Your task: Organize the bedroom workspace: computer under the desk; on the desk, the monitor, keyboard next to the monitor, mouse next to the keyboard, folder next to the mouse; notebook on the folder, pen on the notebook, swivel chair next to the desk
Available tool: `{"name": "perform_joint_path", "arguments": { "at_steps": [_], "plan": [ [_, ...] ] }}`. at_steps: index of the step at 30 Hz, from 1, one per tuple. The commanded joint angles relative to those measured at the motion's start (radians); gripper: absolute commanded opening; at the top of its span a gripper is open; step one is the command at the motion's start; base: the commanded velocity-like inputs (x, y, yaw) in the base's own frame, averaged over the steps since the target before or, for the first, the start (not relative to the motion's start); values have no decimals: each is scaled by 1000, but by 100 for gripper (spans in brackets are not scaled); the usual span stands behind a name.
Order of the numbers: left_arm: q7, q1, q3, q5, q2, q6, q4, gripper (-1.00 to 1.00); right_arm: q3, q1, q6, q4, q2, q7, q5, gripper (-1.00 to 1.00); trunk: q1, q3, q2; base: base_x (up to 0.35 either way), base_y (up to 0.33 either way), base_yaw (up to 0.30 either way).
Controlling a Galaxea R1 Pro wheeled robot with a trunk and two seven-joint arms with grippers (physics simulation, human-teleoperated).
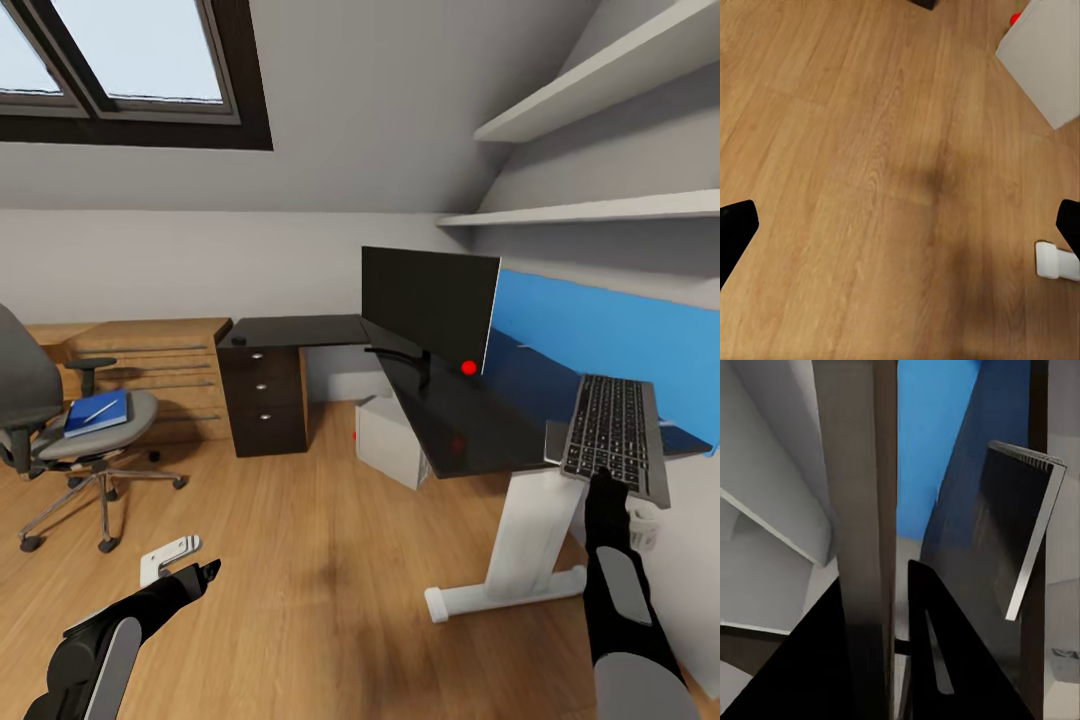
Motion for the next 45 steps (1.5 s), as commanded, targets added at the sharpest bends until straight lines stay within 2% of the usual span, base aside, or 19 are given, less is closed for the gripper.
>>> {"name": "perform_joint_path", "arguments": {
  "at_steps": [1, 7, 10, 13, 14, 15, 16, 18, 22, 33, 36, 41, 42, 45],
  "plan": [
    [8, -1, 1, 11, -1, 4, -1, 100, -2, 9, 2, -24, 6, 5, -13, -100, -4, 2, 7, 0, 0, 0],
    [10, -1, 2, 11, -1, 3, -1, 100, -2, 80, 6, -188, 50, -86, -11, -100, -27, 21, 49, 0, 0, 0],
    [9, -1, 2, 11, -1, 3, -1, 100, -2, 125, 12, -293, 73, -159, -13, -100, -35, 27, 63, 0, 0, 0],
    [9, -1, 2, 11, -1, 4, -1, 100, -2, 180, 67, -424, 100, -283, -18, -100, -35, 27, 63, 0, 0, 0],
    [9, -1, 2, 11, -1, 5, 0, 100, -2, 198, 116, -469, 109, -322, -19, -100, -35, 27, 63, 0, 0, 0],
    [9, -1, 2, 11, -1, 5, 0, 100, -2, 202, 135, -481, 111, -331, -19, -100, -35, 27, 63, 0, 0, 0],
    [9, -1, 2, 11, 0, 5, 0, 100, -2, 211, 191, -502, 114, -348, -20, -100, -35, 27, 63, 0, 0, 0],
    [9, -1, 2, 11, 0, 5, 2, 100, -2, 216, 249, -518, 117, -359, -20, -100, -35, 27, 63, 0, 0, 0],
    [9, -1, 2, 11, 1, 3, 13, 100, -2, 218, 275, -525, 119, -364, -21, -100, -35, 27, 63, -6, 0, 0],
    [9, -1, 0, 11, 1, 3, 19, 100, -2, 219, 282, -525, 120, -353, -25, -100, -35, 27, 63, -273, -76, 0],
    [8, -1, 0, 11, 2, 3, 19, 100, -2, 219, 282, -526, 120, -353, -54, -100, -35, 27, 63, -300, -145, 0],
    [8, -1, 1, 12, 4, 3, 19, 100, -2, 219, 284, -527, 119, -352, -66, -100, -35, 27, 63, -329, -27, 0],
    [8, -1, 2, 12, 4, 3, 19, 100, -2, 219, 288, -527, 120, -352, -80, -100, -35, 27, 63, -336, -1, 0],
    [8, -1, 2, 12, 4, 3, 19, 100, -1, 219, 287, -526, 121, -352, -81, -100, -35, 27, 63, -336, 0, 0]
  ]
}}
